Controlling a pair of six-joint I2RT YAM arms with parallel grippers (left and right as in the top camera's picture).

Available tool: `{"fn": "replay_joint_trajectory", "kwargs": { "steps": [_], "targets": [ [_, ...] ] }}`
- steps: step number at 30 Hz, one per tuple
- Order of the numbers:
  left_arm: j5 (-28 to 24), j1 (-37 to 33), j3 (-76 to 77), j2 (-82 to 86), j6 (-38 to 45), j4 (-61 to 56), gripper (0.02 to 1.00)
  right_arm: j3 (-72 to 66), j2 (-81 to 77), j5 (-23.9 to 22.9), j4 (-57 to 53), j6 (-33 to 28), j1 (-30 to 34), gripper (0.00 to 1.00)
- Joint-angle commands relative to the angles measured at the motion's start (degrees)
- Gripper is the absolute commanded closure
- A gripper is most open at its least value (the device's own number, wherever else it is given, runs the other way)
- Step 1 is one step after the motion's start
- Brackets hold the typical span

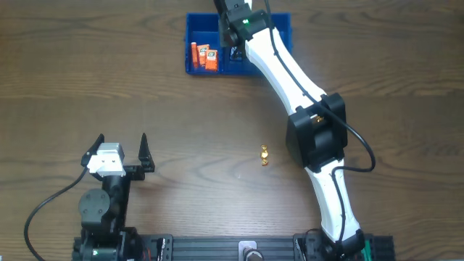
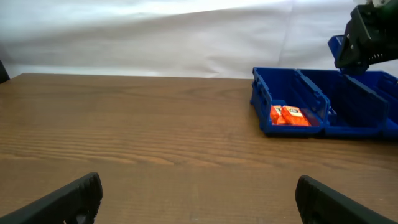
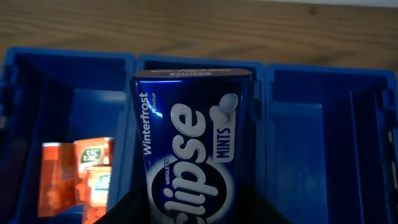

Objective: Sort Candies Into Trays

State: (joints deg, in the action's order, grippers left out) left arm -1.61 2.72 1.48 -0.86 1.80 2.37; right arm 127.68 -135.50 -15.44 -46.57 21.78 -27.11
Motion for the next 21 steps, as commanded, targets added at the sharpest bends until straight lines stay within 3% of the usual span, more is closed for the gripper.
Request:
{"fn": "replay_joint_trajectory", "kwargs": {
  "steps": [1,4,8,10,15,21],
  "targets": [
    [0.5,-0.1,-1.2,0.4,0.8,2.1,0.023,0.7,-0.1,0.7,0.3,-0.9,0.5,0.737],
    [0.5,-0.1,-1.2,0.4,0.8,2.1,0.02,0.7,-0.2,0.8,0.3,-0.8,0.4,0.691],
    [0.5,-0.1,-1.2,0.4,0.8,2.1,0.02,0.7,-0.2,0.8,-0.2,-0.8,0.1,0.323],
    [0.5,-0.1,-1.2,0.4,0.8,2.1,0.02,0.8,-0.2,1.1,-0.5,-0.9,0.1,0.246],
    [0.5,-0.1,-1.2,0.4,0.8,2.1,0.023,0.7,3.8,5.2,-5.5,-0.4,0.9,0.121],
    [0.5,-0.1,-1.2,0.4,0.8,2.1,0.02,-2.9,15.0,0.1,-18.4,-0.6,0.5,0.102]
  ]
}}
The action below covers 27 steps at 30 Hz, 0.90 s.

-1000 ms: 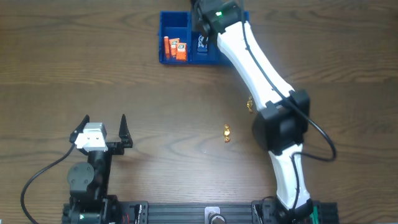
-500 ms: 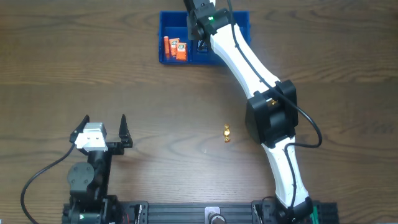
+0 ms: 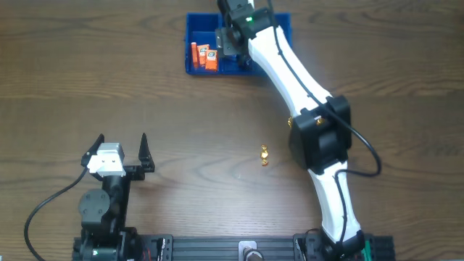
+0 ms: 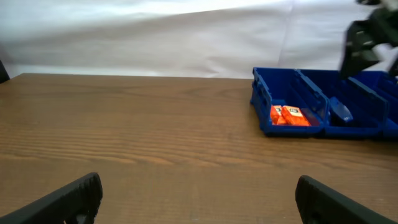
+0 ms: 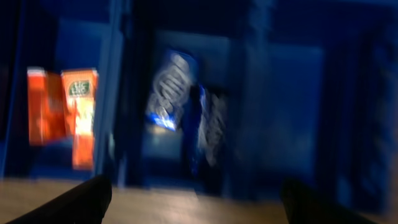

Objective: Sort Candies Into Trays

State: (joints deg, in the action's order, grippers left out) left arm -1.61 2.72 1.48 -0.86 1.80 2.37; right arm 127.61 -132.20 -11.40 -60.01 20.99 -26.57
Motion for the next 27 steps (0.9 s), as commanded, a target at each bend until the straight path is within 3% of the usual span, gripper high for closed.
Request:
{"fn": "replay_joint_trajectory", "kwargs": {
  "steps": [1,5,10,13,19,27],
  "targets": [
    [0.5,-0.1,-1.2,0.4,0.8,2.1,0.02,-4.7,13.6,-4.3,-5.4,0.2,-0.5,0.102],
    [0.5,-0.1,-1.2,0.4,0.8,2.1,0.02,-26.2,27.7,-2.8,-2.7,4.3,-3.9,0.102],
    [0.5,-0.1,-1.2,0.4,0.8,2.1,0.02,-50.2,36.0,6.8,4.9,9.0,-5.9,0.102],
    [0.5,-0.1,-1.2,0.4,0.8,2.1,0.02,-60.7,35.7,8.3,8.1,12.9,-7.5,0.102],
    [0.5,-0.1,-1.2,0.4,0.8,2.1,0.02,-71.2,35.0,9.1,11.2,15.7,-7.8,0.104],
    [0.5,-0.1,-1.2,0.4,0.8,2.1,0.02,-73.2,35.0,9.2,14.8,15.7,-8.6,0.126]
  ]
}}
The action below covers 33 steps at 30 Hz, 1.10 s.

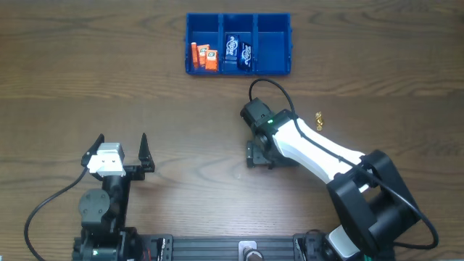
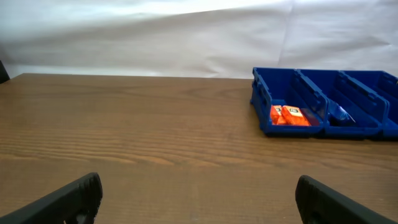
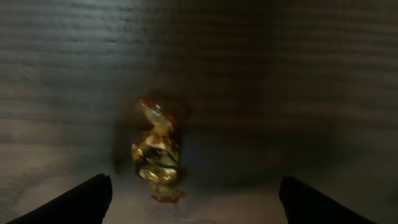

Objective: Sort Candies Into Trays

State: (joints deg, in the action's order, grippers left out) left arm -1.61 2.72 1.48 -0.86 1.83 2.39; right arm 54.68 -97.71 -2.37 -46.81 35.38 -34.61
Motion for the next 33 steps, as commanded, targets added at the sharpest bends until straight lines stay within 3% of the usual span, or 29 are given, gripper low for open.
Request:
{"fn": "replay_joint_trajectory", "kwargs": {
  "steps": [1,10,17,27,33],
  "targets": [
    [0.5,-0.1,-1.2,0.4,0.8,2.1,0.023,-0.3,0.5,0.2,1.8,1.3,-0.5,0.128],
    [0.5,-0.1,-1.2,0.4,0.8,2.1,0.02,-0.3,-0.8,0.3,4.5,1.3,-0.5,0.154],
    [0.5,-0.1,-1.2,0.4,0.8,2.1,0.02,-0.3,-0.9,0.4,5.2,1.3,-0.6,0.294],
    [0.5,-0.1,-1.2,0.4,0.8,2.1,0.02,-0.3,-2.7,0.4,6.3,1.3,-1.0,0.358],
    [0.5,-0.1,-1.2,0.4,0.8,2.1,0.02,-0.3,-2.9,0.6,6.3,1.3,-1.0,0.522]
  ]
}}
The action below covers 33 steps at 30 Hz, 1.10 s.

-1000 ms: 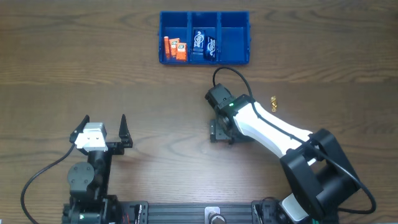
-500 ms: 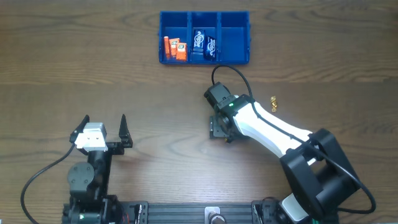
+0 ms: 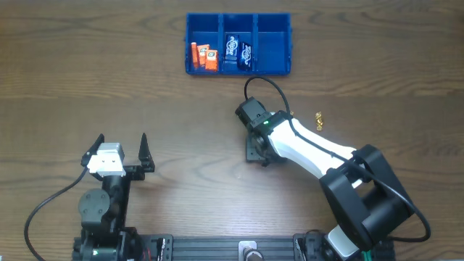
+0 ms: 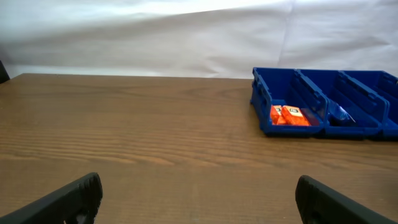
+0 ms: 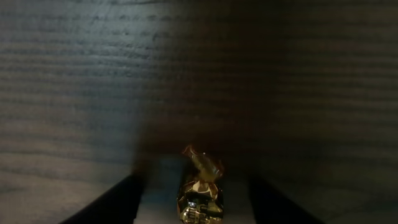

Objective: Sort Candies Into Trays

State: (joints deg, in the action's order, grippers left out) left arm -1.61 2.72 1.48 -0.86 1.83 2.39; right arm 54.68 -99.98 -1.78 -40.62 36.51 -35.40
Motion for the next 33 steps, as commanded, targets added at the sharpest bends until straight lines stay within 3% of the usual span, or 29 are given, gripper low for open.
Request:
{"fn": "replay_joint_trajectory", "kwargs": {
  "steps": [1,9,17,20,26,33],
  "targets": [
    [0.5,-0.1,-1.2,0.4,0.8,2.1,0.02,-0.3,-0.7,0.0,0.1,0.2,-0.2,0.54],
    [0.5,-0.1,-1.2,0.4,0.8,2.1,0.02,-0.3,-0.7,0.0,0.9,0.2,-0.2,0.809],
    [0.5,-0.1,-1.2,0.4,0.8,2.1,0.02,0.3,-0.2,-0.1,3.3,0.2,-0.2,0.882],
    [0.5,-0.1,-1.2,0.4,0.8,2.1,0.02,3.8,1.8,-3.1,1.2,-0.5,0.5,0.899],
    [0.5,-0.1,-1.2,0.4,0.8,2.1,0.02,26.7,2.8,-8.7,-9.6,-9.2,7.6,0.908],
    [0.5,-0.1,-1.2,0.4,0.8,2.1,0.02,55.0,-8.0,-11.1,-11.1,-18.2,15.6,0.893]
  ]
}}
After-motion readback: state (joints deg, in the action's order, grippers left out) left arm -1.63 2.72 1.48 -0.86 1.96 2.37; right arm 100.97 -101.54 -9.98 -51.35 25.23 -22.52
